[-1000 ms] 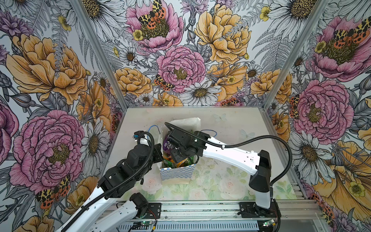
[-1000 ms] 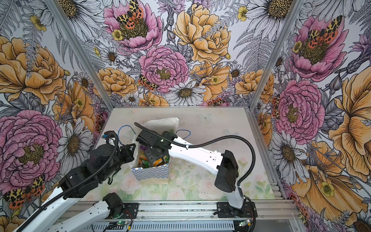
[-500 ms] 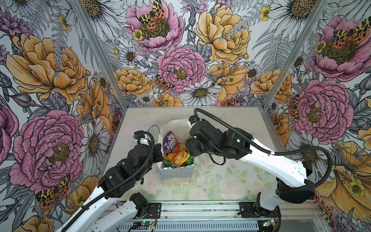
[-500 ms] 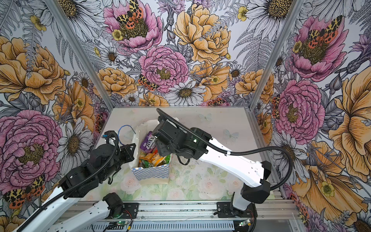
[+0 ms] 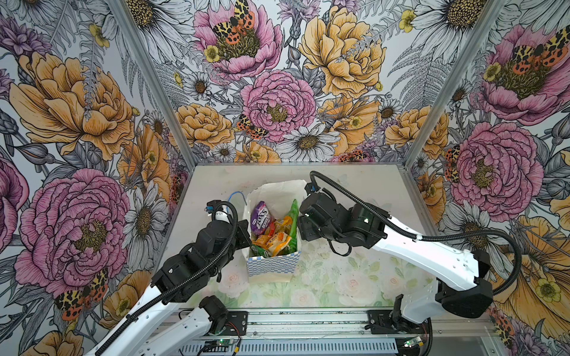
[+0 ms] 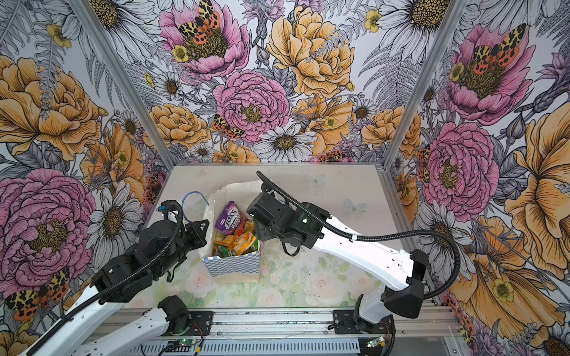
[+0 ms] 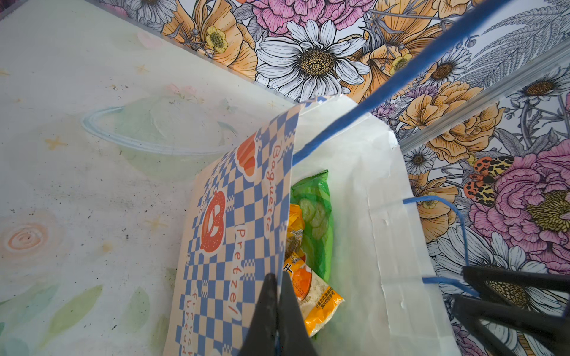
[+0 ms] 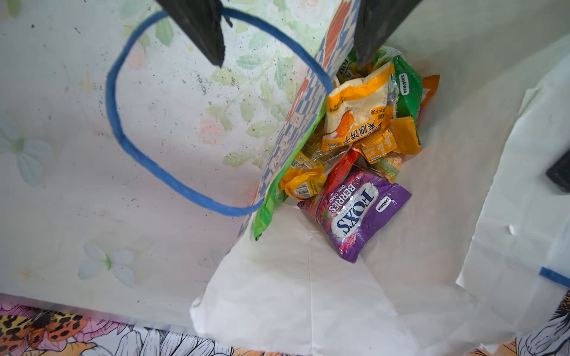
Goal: Place the snacks into the paper bag
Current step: 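Open the right gripper to drop the snack and raise it slightly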
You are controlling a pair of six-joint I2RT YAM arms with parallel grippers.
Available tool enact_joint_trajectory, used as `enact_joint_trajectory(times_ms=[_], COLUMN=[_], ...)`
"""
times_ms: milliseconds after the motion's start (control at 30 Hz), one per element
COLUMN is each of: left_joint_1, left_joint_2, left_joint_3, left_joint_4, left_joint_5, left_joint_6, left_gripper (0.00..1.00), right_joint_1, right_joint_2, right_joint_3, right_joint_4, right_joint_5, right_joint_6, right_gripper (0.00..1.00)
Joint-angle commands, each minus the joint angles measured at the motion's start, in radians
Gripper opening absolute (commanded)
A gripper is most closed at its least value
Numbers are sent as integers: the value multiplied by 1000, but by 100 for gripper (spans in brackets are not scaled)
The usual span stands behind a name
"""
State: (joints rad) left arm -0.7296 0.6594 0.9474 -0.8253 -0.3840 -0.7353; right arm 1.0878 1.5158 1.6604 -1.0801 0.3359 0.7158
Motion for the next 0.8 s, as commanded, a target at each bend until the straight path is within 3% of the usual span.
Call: enact_joint_trajectory(times_ms=[0,200,467,767], left_joint_1=[7,7,8,7], left_joint_2=[-5,-7,-7,-3], left_joint_3=[1,-9,-9,-9], left_joint_4=[60,64,69,73], left_joint_5=[16,17,17,22], left_joint_6=[-21,-24,-21,-26], left_gripper=[0,0,0,0], right_joint_1=[-21,-59,-57,-57], right_joint_2=[10,-17,-40,-9], right_joint_3=[-30,-118,-101,-92], right_joint_4=[101,236,238,236], right_joint_5=[-74,-147,-121,-103], right_joint_6=[20,65,69,61], right_gripper=[67,66,76,78])
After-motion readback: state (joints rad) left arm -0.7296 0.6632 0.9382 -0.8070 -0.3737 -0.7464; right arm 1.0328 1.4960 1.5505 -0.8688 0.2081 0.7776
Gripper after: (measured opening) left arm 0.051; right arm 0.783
